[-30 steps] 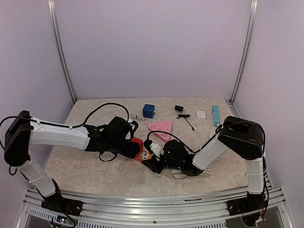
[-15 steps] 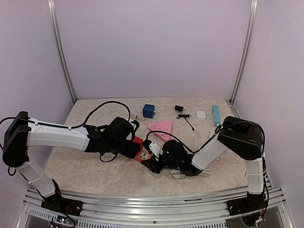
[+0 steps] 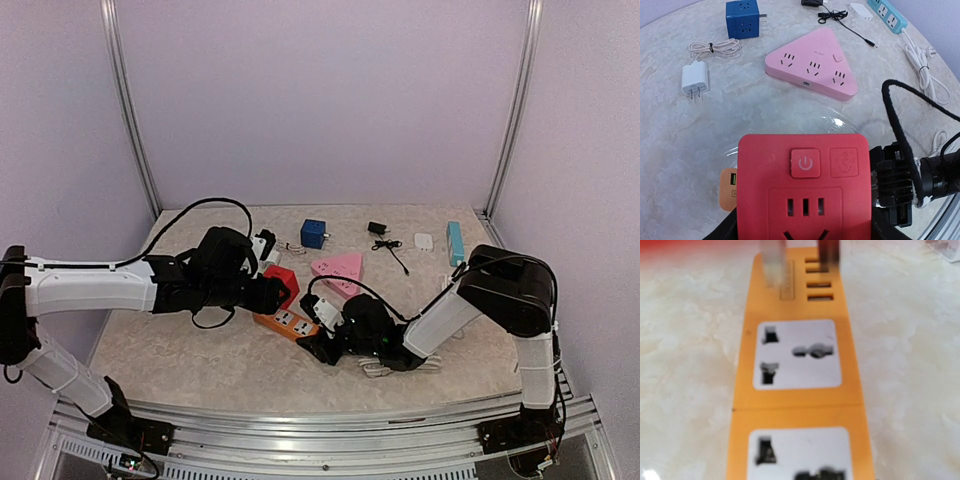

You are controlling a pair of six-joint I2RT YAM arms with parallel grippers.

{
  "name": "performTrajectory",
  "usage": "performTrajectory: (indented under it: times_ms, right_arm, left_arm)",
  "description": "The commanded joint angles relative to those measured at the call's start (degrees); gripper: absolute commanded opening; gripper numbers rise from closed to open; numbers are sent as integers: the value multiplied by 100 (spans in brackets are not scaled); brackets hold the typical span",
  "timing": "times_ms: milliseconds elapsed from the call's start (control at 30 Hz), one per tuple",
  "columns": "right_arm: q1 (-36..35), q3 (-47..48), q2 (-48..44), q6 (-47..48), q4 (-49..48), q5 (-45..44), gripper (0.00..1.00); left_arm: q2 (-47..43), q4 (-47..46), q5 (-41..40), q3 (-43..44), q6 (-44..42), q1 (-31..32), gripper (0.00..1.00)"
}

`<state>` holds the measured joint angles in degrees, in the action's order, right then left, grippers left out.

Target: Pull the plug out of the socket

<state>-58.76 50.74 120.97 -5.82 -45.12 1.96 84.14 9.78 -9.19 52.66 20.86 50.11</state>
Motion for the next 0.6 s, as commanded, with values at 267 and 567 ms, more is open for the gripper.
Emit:
performTrajectory:
  times_ms: [267, 567]
  right_arm:
    - [-12, -186, 231, -176, 1042, -160, 30]
    - [4, -181, -329, -152, 1066, -115, 63]
  left_arm:
    - [-992, -230, 422, -332, 317, -550, 43]
    - [-1043, -378, 1046, -432, 410, -1078, 44]
